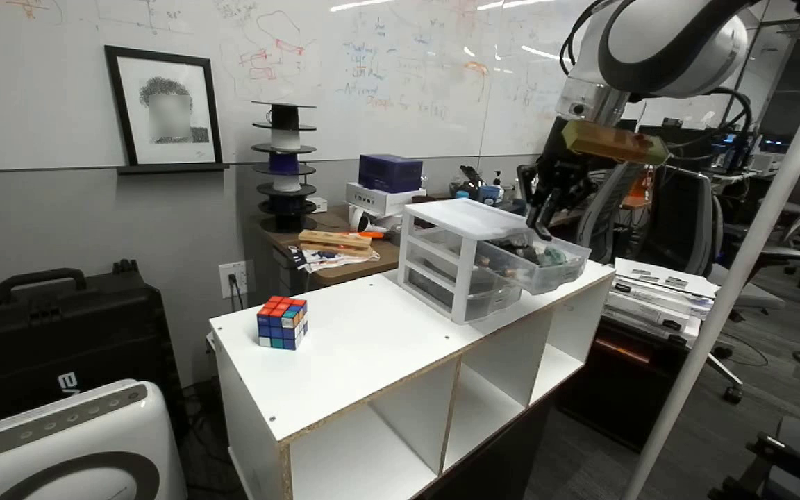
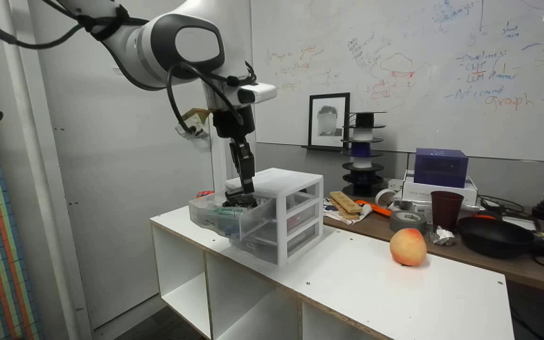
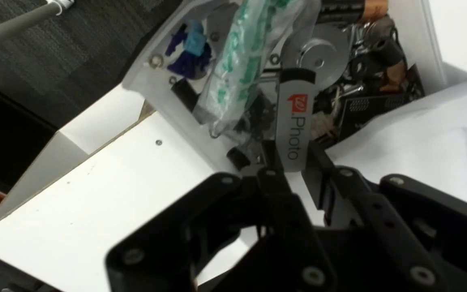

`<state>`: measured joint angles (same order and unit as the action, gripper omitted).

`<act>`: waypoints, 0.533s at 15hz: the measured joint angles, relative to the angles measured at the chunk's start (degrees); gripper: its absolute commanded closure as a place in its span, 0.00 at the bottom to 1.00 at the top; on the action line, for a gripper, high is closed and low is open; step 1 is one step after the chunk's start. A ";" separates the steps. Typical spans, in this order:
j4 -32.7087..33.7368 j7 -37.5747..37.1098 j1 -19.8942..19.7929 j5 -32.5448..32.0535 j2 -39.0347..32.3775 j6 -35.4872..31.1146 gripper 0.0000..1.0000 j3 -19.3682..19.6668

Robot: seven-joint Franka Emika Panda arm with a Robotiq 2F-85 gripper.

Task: Pick up the bottle and the marker and put them in the open drawer and close it

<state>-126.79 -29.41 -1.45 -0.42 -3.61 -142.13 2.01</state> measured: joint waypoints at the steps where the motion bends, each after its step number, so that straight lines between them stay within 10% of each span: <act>1: 0.06 1.13 0.33 1.16 -0.71 0.00 0.91 -0.50; 3: 0.34 2.61 1.04 2.79 -1.96 0.03 0.90 -1.25; 4: 0.48 3.41 1.32 3.56 -2.51 0.09 0.55 -1.54; 8: 0.66 5.68 1.82 4.54 -3.36 0.64 0.31 -1.98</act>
<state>-126.13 -23.73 0.37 4.12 -6.97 -141.50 0.04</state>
